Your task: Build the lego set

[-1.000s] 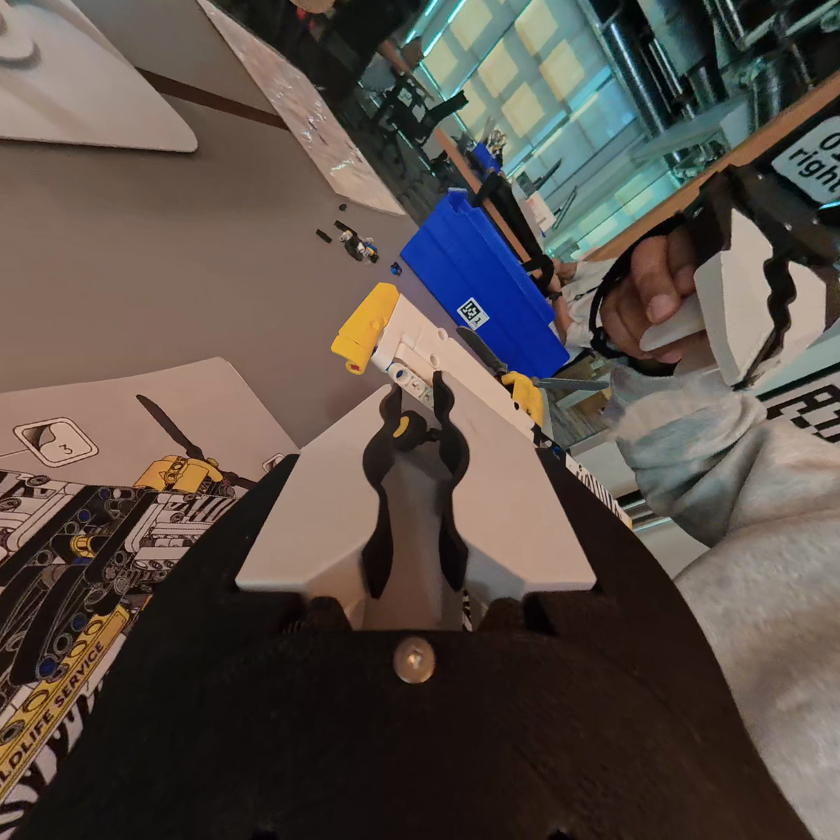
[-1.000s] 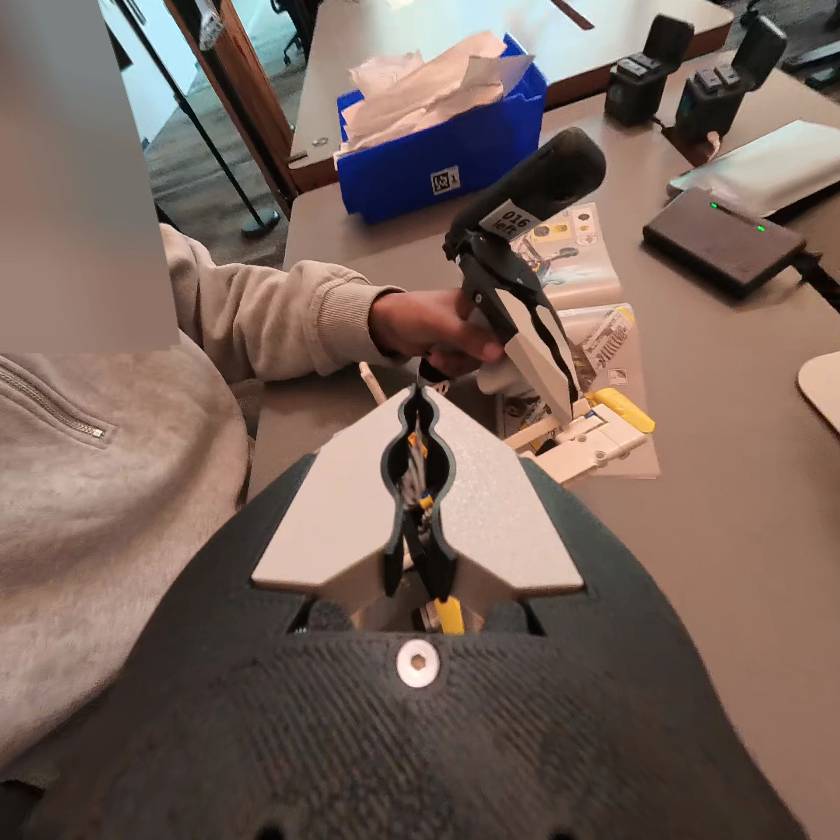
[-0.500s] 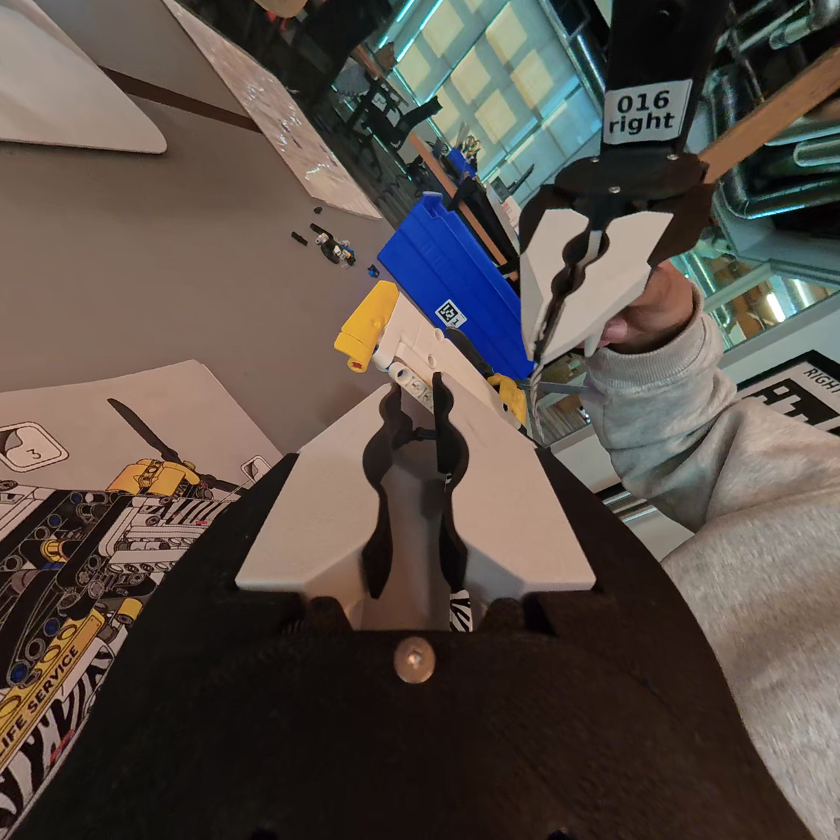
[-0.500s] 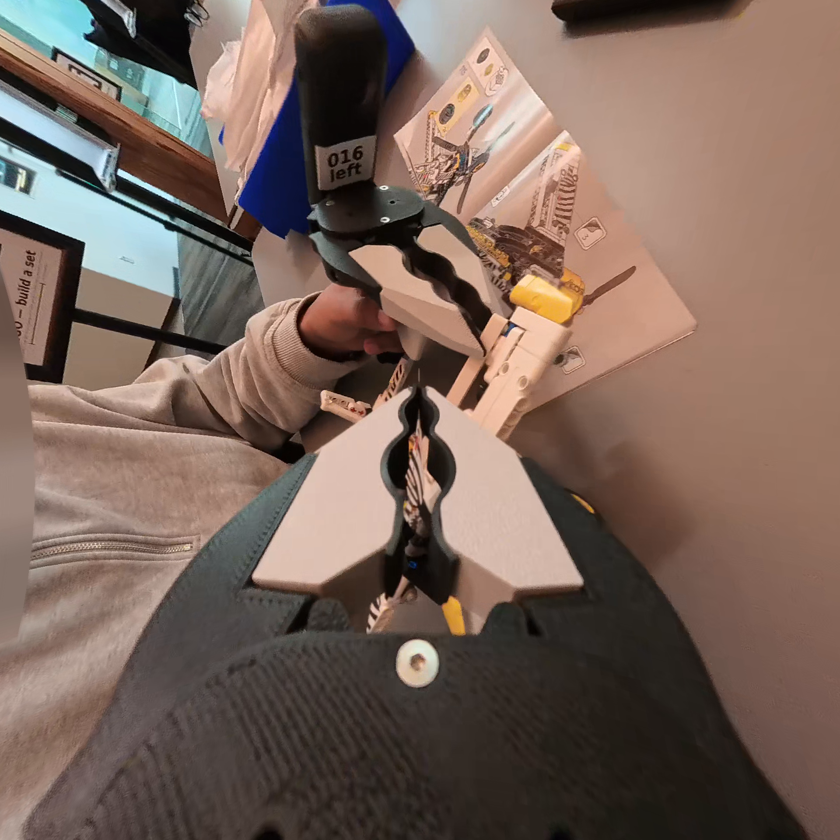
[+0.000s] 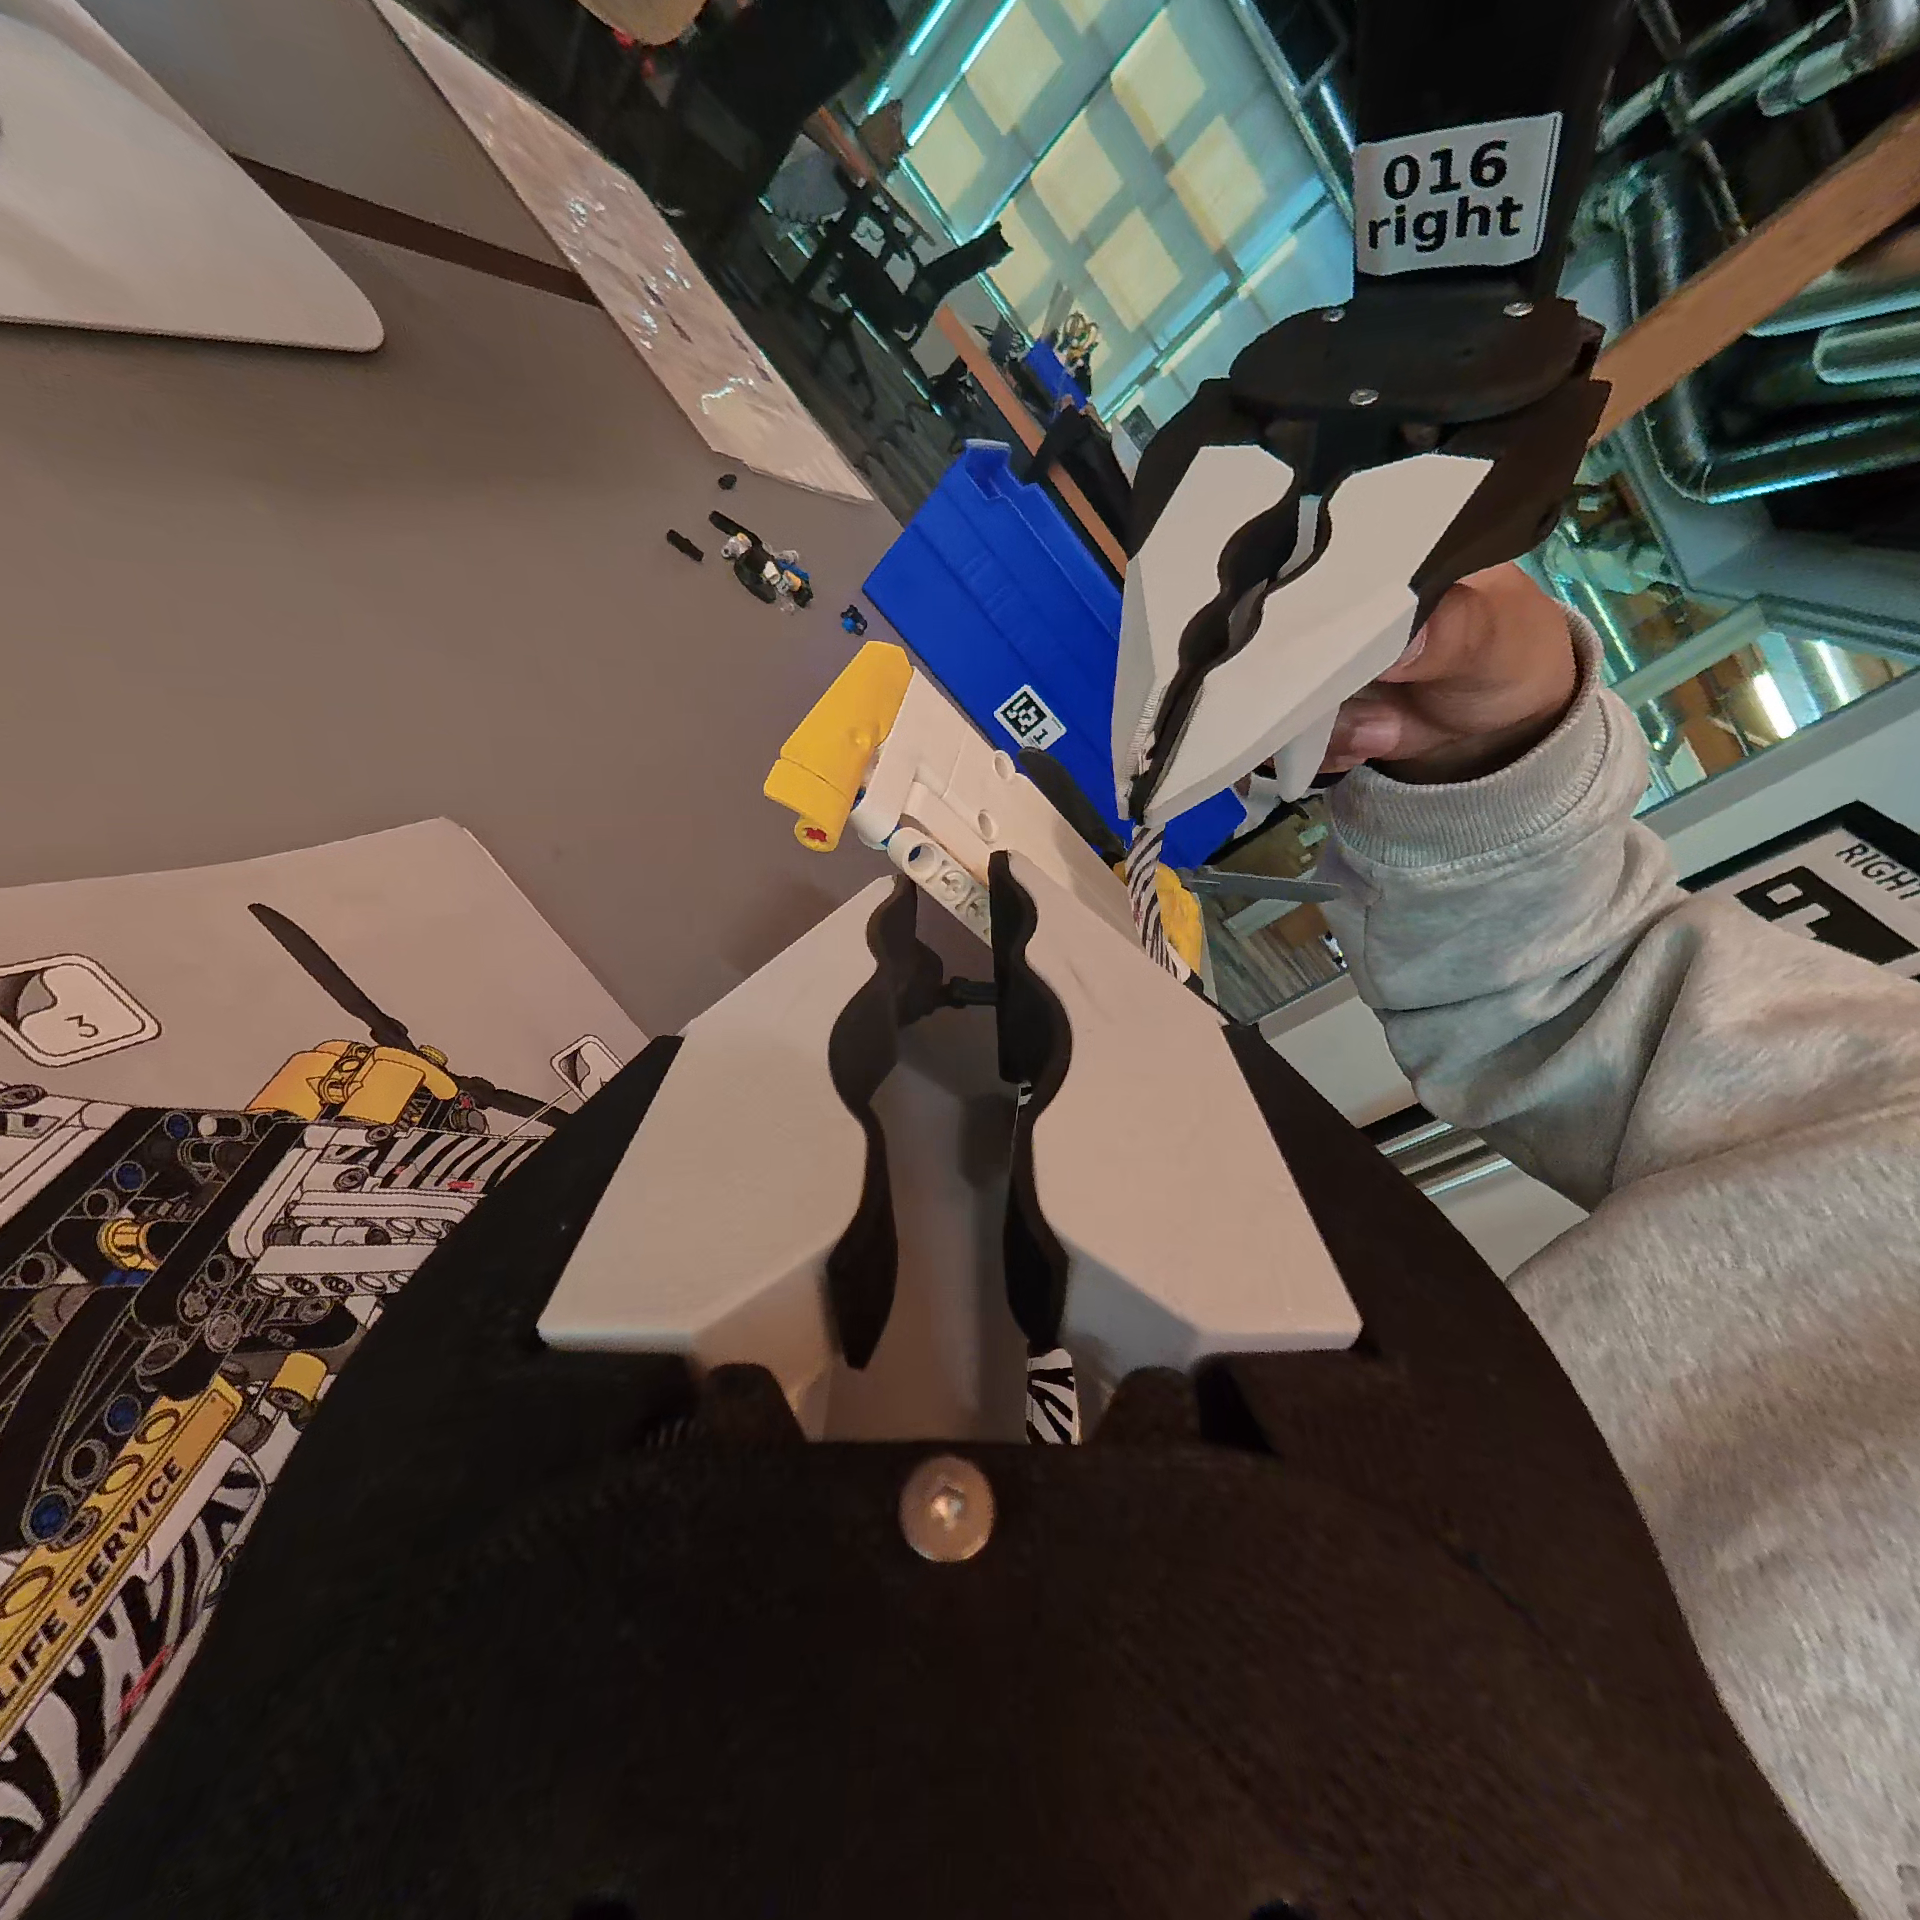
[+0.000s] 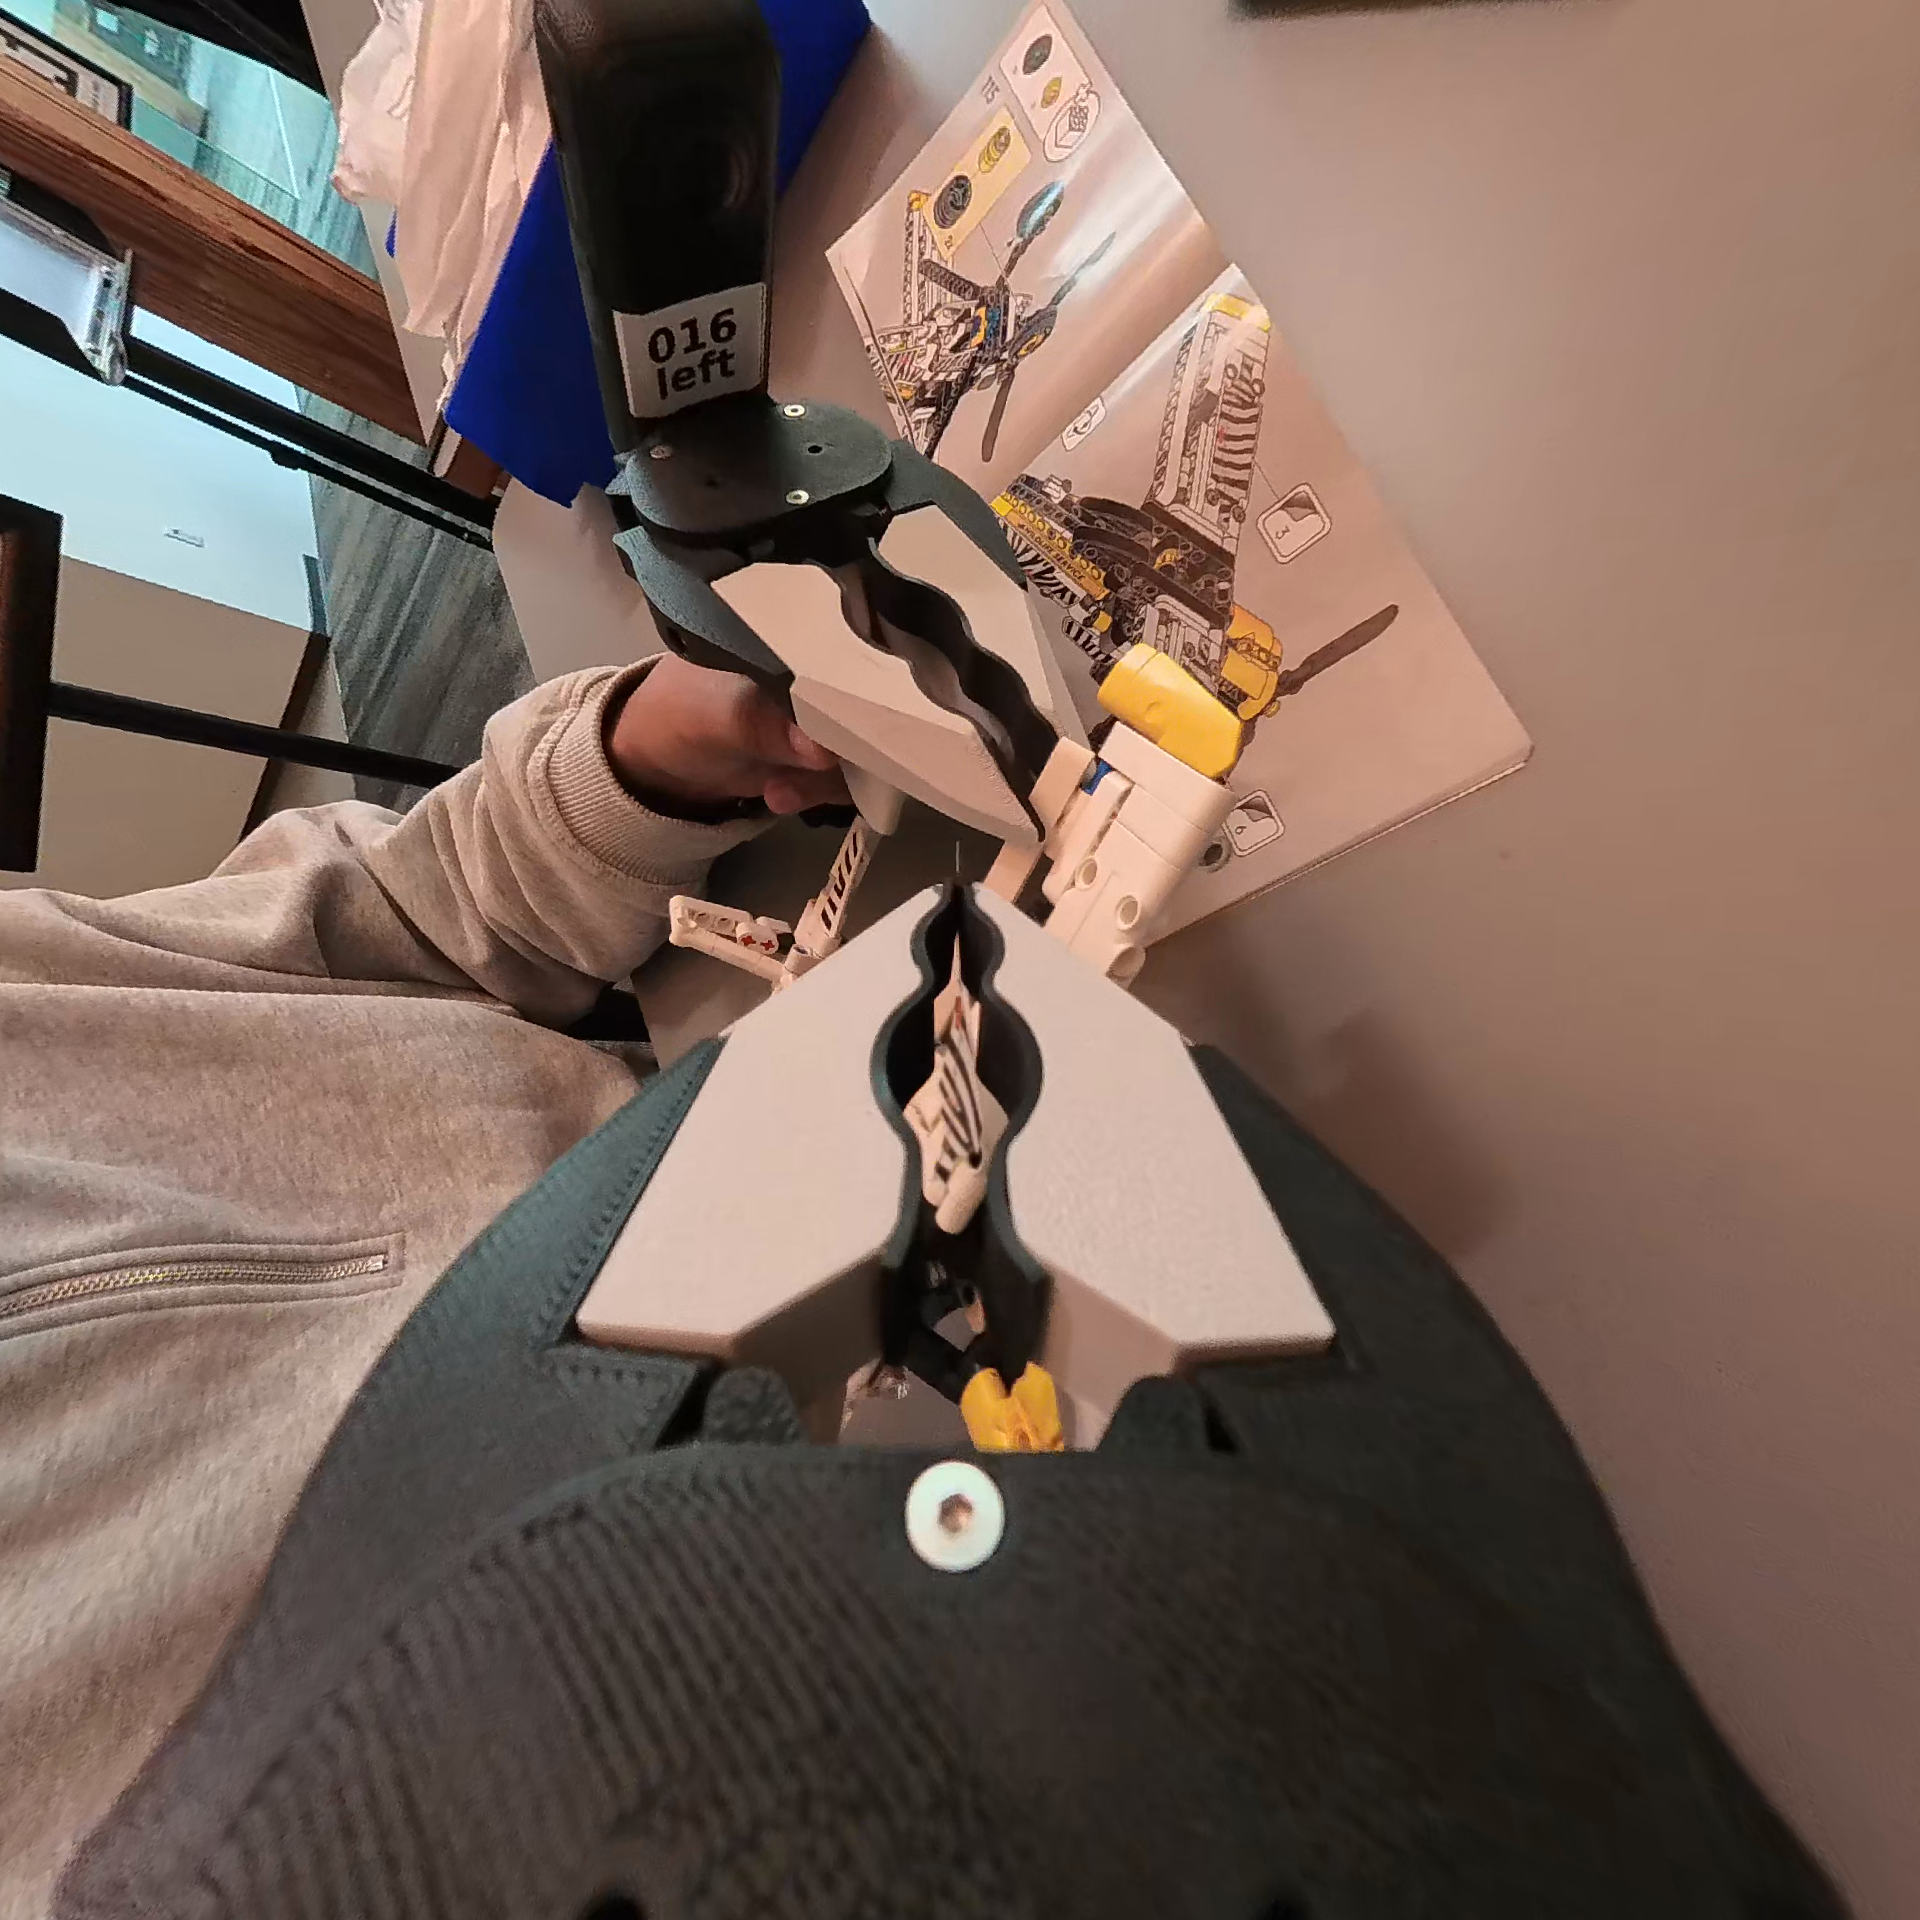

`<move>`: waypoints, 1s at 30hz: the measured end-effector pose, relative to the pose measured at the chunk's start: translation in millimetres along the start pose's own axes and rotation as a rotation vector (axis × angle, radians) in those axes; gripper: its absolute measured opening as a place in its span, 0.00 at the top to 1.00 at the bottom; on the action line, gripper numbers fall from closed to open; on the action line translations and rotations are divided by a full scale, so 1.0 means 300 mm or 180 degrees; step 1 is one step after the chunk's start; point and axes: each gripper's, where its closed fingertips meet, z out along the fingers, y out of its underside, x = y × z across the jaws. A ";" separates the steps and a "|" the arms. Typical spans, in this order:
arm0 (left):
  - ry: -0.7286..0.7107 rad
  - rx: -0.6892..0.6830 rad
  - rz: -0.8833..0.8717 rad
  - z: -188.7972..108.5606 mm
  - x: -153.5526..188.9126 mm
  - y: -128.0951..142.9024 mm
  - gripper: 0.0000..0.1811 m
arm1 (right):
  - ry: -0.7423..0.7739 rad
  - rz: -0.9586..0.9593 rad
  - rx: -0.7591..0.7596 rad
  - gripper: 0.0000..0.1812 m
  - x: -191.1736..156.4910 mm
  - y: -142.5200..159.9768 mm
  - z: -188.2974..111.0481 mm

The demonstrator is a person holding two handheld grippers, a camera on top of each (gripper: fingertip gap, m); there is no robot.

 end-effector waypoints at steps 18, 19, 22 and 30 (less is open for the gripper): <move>0.0008 0.0003 -0.0011 0.000 0.000 0.001 0.93 | 0.0104 -0.0028 0.0014 1.00 0.003 -0.011 -0.006; 0.0008 0.0003 -0.0011 0.000 0.000 0.001 0.93 | 0.0096 -0.0021 0.0020 1.00 0.002 -0.013 -0.005; 0.0010 0.0003 -0.0013 0.001 0.000 0.001 0.93 | 0.0080 -0.0010 0.0040 1.00 0.001 -0.018 -0.005; 0.0015 0.0002 -0.0008 0.000 0.003 0.001 0.93 | 0.0089 -0.0005 0.0035 1.00 0.002 -0.020 0.000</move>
